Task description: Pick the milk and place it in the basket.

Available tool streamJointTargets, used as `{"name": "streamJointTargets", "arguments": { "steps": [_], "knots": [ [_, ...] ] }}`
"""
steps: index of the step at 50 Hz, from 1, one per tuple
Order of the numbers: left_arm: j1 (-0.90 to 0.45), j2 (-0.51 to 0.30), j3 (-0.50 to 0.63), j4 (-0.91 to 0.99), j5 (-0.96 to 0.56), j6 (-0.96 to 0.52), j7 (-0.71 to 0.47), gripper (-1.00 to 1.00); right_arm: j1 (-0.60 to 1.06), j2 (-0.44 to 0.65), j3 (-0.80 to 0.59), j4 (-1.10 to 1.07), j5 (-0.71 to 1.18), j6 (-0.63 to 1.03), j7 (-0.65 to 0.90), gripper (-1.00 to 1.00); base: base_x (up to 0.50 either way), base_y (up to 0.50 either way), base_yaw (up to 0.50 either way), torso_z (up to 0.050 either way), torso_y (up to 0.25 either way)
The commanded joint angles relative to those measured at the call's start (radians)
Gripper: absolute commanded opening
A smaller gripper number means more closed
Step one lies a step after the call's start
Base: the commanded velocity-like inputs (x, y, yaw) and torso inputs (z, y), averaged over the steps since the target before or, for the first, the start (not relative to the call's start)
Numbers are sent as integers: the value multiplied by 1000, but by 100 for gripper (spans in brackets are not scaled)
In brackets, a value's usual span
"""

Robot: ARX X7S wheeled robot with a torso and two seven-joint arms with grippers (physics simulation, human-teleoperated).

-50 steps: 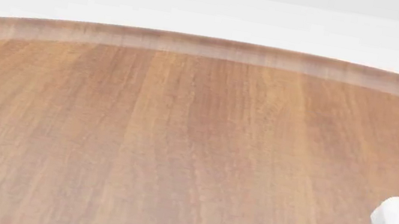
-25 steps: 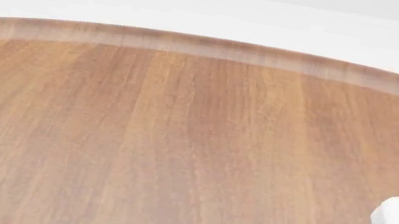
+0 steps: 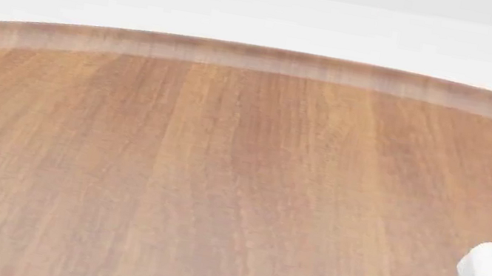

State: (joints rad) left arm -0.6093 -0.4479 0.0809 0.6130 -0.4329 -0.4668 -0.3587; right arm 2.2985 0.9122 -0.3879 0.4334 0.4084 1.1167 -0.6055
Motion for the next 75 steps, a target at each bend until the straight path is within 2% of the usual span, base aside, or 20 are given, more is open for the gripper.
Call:
{"name": "streamJointTargets", "arguments": {
  "steps": [1, 15, 24, 31, 50, 63, 75],
  "knots": [
    [-2, 0, 5, 0, -1, -1, -3, 100, -45, 21, 20, -12, -35, 13, -21, -100, 0, 0, 0, 0, 0],
    [5, -1, 9, -4, 2, 8, -5, 100, -255, 36, 181, -83, 52, 108, 88, -100, 0, 0, 0, 1, 1],
    [5, -2, 8, -2, -2, 7, -8, 100, -314, 43, 208, -112, 80, 151, 100, -100, 0, 0, 0, 0, 1],
    [-1, -4, 10, -1, -3, 1, -11, 100, -371, 28, 298, -133, 118, 204, 149, -100, 0, 0, 0, 1, 0],
    [-1, -8, 12, -7, -5, 7, -11, 100, -490, 32, 328, -222, 204, 299, 121, -100, 1, 0, 0, 1, 1],
    [6, -11, 10, -8, -5, 14, -14, 100, -602, 56, 351, -263, 237, 308, 113, -100, 0, 0, 0, 0, 2],
    [9, -12, 10, -1, -9, 11, -19, 100, -751, 89, 432, -342, 293, 353, 127, -100, 0, 0, 0, 1, 1]
  ]
}}
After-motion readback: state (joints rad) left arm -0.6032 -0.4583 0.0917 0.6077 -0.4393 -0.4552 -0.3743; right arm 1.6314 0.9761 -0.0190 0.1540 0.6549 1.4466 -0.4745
